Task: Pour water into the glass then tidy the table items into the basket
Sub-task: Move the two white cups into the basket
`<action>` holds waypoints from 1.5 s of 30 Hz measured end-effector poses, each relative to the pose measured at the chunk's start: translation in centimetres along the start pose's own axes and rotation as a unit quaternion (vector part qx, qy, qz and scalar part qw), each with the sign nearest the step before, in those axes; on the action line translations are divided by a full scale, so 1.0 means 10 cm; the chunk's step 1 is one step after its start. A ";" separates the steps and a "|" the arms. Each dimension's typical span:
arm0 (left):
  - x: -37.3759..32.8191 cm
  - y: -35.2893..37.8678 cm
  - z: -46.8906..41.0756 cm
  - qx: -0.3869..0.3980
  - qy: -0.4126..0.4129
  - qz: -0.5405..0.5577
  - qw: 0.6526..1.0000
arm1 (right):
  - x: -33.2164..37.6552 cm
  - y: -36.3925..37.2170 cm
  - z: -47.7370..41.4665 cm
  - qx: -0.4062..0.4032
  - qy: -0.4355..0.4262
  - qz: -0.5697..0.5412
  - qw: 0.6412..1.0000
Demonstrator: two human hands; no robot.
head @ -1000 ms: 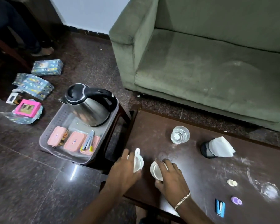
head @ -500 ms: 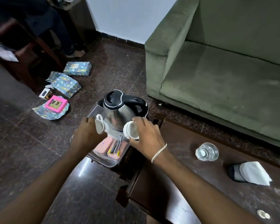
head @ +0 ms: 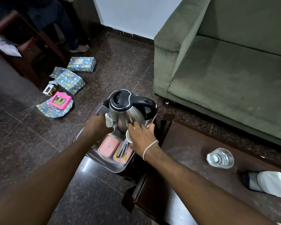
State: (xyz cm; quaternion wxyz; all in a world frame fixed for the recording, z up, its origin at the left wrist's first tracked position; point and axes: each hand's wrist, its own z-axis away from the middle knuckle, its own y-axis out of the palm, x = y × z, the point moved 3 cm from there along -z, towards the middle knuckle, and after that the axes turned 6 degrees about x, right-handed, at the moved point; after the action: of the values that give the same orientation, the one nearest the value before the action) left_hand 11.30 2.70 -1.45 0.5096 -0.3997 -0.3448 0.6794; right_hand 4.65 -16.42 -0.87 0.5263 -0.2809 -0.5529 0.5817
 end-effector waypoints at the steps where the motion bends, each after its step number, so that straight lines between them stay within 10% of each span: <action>1: -0.01 0.02 -0.02 -0.003 0.004 -0.005 1.000 | 0.02 0.02 -0.01 0.003 0.002 0.001 1.000; 45: 0.15 0.19 0.07 -0.054 0.057 -0.061 0.995 | -0.19 0.21 0.22 -0.035 0.034 -0.033 0.998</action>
State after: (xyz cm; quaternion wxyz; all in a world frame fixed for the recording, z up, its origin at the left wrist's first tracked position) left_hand 9.66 3.64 -3.11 0.5463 -0.4428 -0.3751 0.6040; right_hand 2.59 -18.54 -2.85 0.5540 -0.3004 -0.5637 0.5340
